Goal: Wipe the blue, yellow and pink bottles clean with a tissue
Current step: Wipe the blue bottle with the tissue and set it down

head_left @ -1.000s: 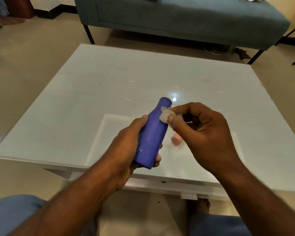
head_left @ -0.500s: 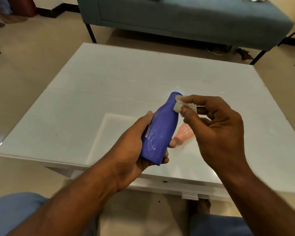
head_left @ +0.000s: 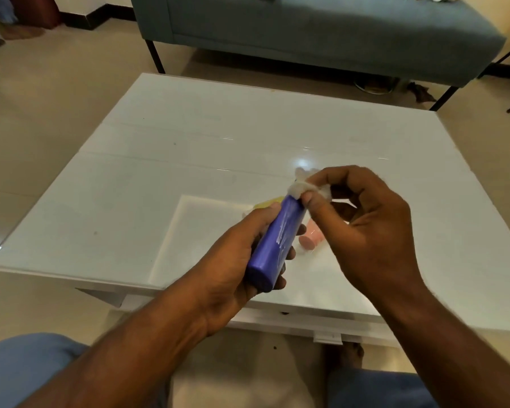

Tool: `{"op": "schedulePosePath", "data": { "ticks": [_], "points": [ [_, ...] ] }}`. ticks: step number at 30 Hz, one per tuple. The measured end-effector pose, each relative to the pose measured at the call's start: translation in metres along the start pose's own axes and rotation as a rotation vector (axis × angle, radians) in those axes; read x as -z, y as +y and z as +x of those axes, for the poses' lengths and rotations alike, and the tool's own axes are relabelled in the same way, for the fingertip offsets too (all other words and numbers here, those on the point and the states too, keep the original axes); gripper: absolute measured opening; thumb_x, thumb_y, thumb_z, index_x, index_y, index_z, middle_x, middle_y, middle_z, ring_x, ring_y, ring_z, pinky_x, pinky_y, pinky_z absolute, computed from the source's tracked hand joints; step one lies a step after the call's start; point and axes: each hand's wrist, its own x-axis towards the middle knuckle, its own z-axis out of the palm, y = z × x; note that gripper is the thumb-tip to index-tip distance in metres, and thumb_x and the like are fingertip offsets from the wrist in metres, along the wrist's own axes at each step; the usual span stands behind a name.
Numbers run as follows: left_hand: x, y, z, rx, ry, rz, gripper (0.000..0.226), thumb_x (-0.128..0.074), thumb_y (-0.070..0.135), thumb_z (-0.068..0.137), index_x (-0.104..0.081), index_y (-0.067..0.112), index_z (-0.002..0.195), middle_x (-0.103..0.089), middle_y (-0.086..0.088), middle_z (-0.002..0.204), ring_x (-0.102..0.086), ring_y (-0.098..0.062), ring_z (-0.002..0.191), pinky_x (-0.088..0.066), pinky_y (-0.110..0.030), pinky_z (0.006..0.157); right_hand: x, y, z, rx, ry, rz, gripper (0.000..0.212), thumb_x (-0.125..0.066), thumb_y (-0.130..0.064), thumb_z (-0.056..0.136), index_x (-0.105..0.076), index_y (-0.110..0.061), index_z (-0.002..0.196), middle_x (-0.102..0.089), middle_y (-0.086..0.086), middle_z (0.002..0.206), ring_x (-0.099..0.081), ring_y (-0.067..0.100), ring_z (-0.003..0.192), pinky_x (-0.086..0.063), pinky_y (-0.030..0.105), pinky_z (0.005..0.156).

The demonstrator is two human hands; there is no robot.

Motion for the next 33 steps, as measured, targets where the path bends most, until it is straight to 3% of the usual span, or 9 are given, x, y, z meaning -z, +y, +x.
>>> {"op": "schedulePosePath", "data": {
  "ticks": [2,6,11,13,16,19,22,26,33],
  "points": [
    [-0.001,-0.001,0.000,0.025,0.049,-0.048,0.063,-0.061,0.056,0.072,-0.063,0.014,0.120,-0.075,-0.009,0.083,-0.070,-0.018,0.064,-0.058,-0.032,0.058,-0.005,-0.004,-0.007,0.023,-0.107,0.045,0.015,-0.076,-0.010,0.094,-0.072,-0.016,0.107,-0.072,-0.006,0.104,-0.072,0.014,0.100,-0.063,0.024,0.076],
    [0.002,0.001,0.001,0.041,0.133,-0.085,0.062,-0.062,0.058,0.066,-0.066,0.016,0.112,-0.076,-0.008,0.075,-0.070,-0.018,0.059,-0.059,-0.035,0.058,-0.010,-0.013,-0.015,0.142,-0.239,0.090,0.028,-0.077,0.000,0.086,-0.070,-0.024,0.100,-0.069,-0.013,0.099,-0.070,0.014,0.097,-0.055,0.014,0.074],
    [0.003,0.003,0.002,0.101,0.056,-0.050,0.062,-0.061,0.052,0.077,-0.061,0.011,0.123,-0.073,-0.015,0.093,-0.069,-0.024,0.070,-0.058,-0.036,0.062,-0.003,-0.004,-0.003,-0.038,-0.086,0.029,0.014,-0.074,-0.012,0.096,-0.074,-0.018,0.109,-0.073,-0.005,0.107,-0.072,0.015,0.101,-0.065,0.028,0.080],
    [0.001,0.001,0.002,0.081,0.070,-0.065,0.048,-0.057,0.046,0.086,-0.062,0.013,0.121,-0.074,-0.015,0.093,-0.071,-0.024,0.070,-0.059,-0.037,0.062,-0.004,-0.004,-0.005,-0.061,-0.078,0.024,0.014,-0.075,-0.013,0.096,-0.074,-0.019,0.109,-0.073,-0.004,0.106,-0.071,0.015,0.099,-0.065,0.030,0.080],
    [0.000,0.000,0.004,0.054,0.119,-0.114,0.036,-0.050,0.041,0.094,-0.068,0.013,0.109,-0.075,-0.011,0.082,-0.070,-0.020,0.063,-0.061,-0.040,0.064,-0.007,-0.010,-0.013,0.025,-0.223,0.071,0.023,-0.078,-0.004,0.090,-0.074,-0.024,0.100,-0.072,-0.010,0.101,-0.072,0.015,0.096,-0.060,0.021,0.074],
    [0.003,0.003,0.007,0.021,0.152,-0.105,0.034,-0.048,0.039,0.096,-0.070,0.014,0.102,-0.074,-0.009,0.077,-0.070,-0.018,0.060,-0.059,-0.036,0.057,-0.011,-0.014,-0.018,0.121,-0.364,0.104,0.020,-0.076,-0.002,0.083,-0.077,-0.019,0.093,-0.073,-0.007,0.096,-0.070,0.021,0.093,-0.055,0.022,0.073],
    [0.006,0.003,0.008,0.020,0.148,-0.046,0.037,-0.049,0.045,0.097,-0.069,0.015,0.106,-0.074,-0.010,0.079,-0.068,-0.017,0.059,-0.057,-0.033,0.056,-0.011,-0.012,-0.013,0.021,-0.263,0.110,0.017,-0.075,-0.008,0.091,-0.074,-0.025,0.095,-0.072,-0.011,0.098,-0.070,0.019,0.094,-0.056,0.022,0.076],
    [0.004,0.000,0.009,0.068,0.059,0.026,0.062,-0.052,0.062,0.081,-0.065,0.013,0.117,-0.074,-0.012,0.085,-0.067,-0.022,0.067,-0.057,-0.033,0.058,-0.005,-0.006,-0.005,-0.132,-0.084,0.062,0.014,-0.072,-0.015,0.097,-0.074,-0.020,0.110,-0.073,-0.006,0.109,-0.072,0.016,0.099,-0.065,0.037,0.081],
    [0.006,0.001,0.009,-0.011,0.084,0.068,0.063,-0.042,0.072,0.090,-0.074,0.022,0.112,-0.076,-0.007,0.086,-0.072,-0.019,0.078,-0.057,-0.035,0.067,-0.012,-0.019,-0.021,0.241,-0.415,0.063,0.024,-0.080,0.005,0.078,-0.079,-0.017,0.086,-0.071,-0.007,0.090,-0.069,0.018,0.087,-0.046,0.013,0.082]
  ]
}}
